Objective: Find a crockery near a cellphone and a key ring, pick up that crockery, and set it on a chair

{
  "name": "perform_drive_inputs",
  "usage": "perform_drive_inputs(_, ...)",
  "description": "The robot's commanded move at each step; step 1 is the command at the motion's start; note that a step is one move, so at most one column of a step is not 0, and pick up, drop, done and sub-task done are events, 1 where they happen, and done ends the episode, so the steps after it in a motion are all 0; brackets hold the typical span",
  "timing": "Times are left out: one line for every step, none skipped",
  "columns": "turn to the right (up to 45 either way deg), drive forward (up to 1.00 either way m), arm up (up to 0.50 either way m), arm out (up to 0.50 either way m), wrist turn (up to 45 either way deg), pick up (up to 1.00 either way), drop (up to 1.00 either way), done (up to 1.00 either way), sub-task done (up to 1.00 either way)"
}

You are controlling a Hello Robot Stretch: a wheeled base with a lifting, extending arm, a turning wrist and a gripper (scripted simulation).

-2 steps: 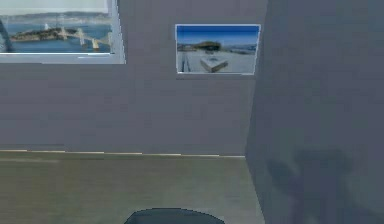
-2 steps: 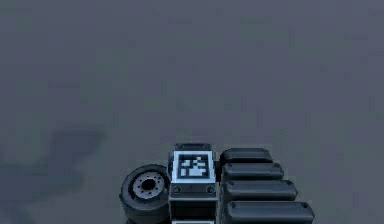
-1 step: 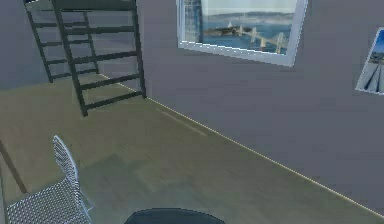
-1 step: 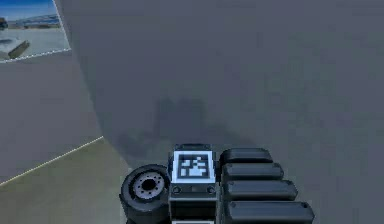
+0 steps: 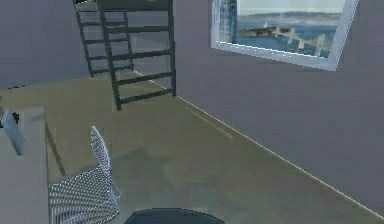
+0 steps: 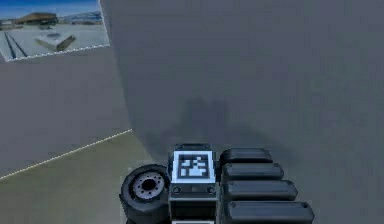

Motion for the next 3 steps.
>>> perform_drive_inputs(0.0, 0.95, 0.00, 0.00, 0.0, 0.00, 0.00, 0.00, 0.00)
perform_drive_inputs(-33.0, 0.00, 0.00, 0.00, 0.0, 0.00, 0.00, 0.00, 0.00)
perform_drive_inputs(0.0, 0.40, 0.00, 0.00, 0.0, 0.00, 0.00, 0.00, 0.00)
